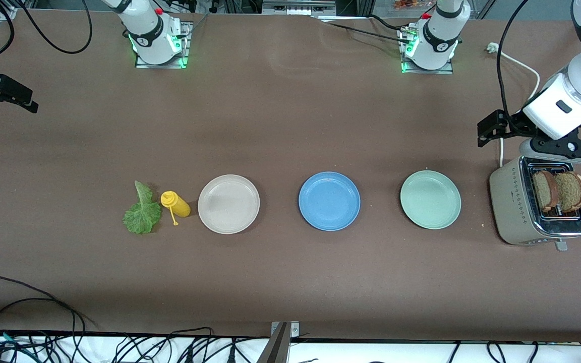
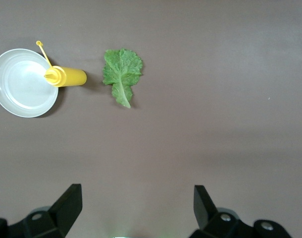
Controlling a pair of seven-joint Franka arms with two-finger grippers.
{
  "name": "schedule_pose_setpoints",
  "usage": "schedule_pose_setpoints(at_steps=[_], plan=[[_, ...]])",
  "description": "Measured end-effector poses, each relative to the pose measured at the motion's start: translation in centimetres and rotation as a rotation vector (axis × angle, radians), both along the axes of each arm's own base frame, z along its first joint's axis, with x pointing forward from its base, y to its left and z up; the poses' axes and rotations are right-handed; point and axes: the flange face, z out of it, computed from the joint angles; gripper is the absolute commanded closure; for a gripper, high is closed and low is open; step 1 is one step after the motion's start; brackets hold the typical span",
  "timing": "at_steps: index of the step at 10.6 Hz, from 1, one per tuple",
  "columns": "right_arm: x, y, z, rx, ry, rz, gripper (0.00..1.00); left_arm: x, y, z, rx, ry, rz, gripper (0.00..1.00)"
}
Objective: Make sandwich in blue plate with both arms
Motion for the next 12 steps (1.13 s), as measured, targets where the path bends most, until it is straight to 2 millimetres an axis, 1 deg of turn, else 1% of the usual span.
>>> schedule_pose_setpoints(at_steps=[2, 12], plan=[[-0.07, -0.8, 0.02, 0.001, -0.001, -0.014, 0.0, 0.0, 0.01, 0.0, 0.0, 0.0, 0.0, 0.0], [-0.03, -0.66, 0.28, 0.0, -0.006, -0.01, 0.0, 0.02, 0.12, 0.0, 0.0, 0.0, 0.002, 0.0]])
